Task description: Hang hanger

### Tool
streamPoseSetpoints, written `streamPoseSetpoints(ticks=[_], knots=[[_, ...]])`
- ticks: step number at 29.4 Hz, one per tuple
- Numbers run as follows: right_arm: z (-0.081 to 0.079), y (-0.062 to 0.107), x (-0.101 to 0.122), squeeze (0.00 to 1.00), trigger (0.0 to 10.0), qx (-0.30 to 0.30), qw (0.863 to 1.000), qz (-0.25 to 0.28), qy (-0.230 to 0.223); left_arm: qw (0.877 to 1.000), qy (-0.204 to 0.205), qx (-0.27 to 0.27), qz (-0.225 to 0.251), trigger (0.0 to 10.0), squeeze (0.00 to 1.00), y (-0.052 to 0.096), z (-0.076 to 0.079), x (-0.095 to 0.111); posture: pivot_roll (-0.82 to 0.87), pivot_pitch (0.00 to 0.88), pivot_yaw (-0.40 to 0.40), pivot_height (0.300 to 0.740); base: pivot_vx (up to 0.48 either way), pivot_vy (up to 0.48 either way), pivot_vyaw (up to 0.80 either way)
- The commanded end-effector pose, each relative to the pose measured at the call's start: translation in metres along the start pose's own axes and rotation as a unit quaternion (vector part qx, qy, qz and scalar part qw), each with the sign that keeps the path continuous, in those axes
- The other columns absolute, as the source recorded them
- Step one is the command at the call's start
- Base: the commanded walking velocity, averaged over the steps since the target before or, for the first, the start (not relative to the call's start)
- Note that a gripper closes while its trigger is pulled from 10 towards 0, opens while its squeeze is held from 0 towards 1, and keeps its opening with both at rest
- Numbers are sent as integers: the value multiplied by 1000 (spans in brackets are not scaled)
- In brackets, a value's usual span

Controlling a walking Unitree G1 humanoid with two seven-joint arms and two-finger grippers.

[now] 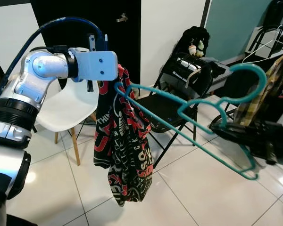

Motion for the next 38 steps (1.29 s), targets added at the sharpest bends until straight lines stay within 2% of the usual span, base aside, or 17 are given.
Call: streamPoseSetpoints(ticks=[1,3,6,14,22,38], knots=[[-4,4,3,0,10000,1,1000,-6,11,1000,-9,2,4,10000,0,2,-7,1,-66,0,33,740,0,0,0],[-4,4,3,0,10000,1,1000,-6,11,1000,-9,2,4,10000,0,2,-7,1,-66,0,33,740,0,0,0],[8,12,6,0,10000,-36,999,1,18,1000,-11,1,8,10000,0,2,-7,2,-63,0,33,740,0,0,0],[19,18,11,0,10000,-66,997,13,26,1000,-13,-2,14,10000,0,2,-6,4,-58,0,32,740,0,0,0],[25,12,11,0,10000,-71,997,12,30,1000,-13,-7,27,10000,0,0,-4,9,-57,0,32,740,0,0,0],[25,0,11,0,10000,-53,998,10,34,999,-10,-10,35,10000,0,-1,-2,12,-53,0,31,740,0,0,0]])
Point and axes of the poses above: a point about 5 cm out from each wrist's last joint towards the gripper, its own y axis pointing back from the gripper into the wrist, its own x axis along the axis of the wrist's last joint, z = x × y, the point moved 6 cm from there along -y, pointing out of the wrist towards the gripper, and after that the axes turned 14 degrees about -y, right-handed, at the moved point
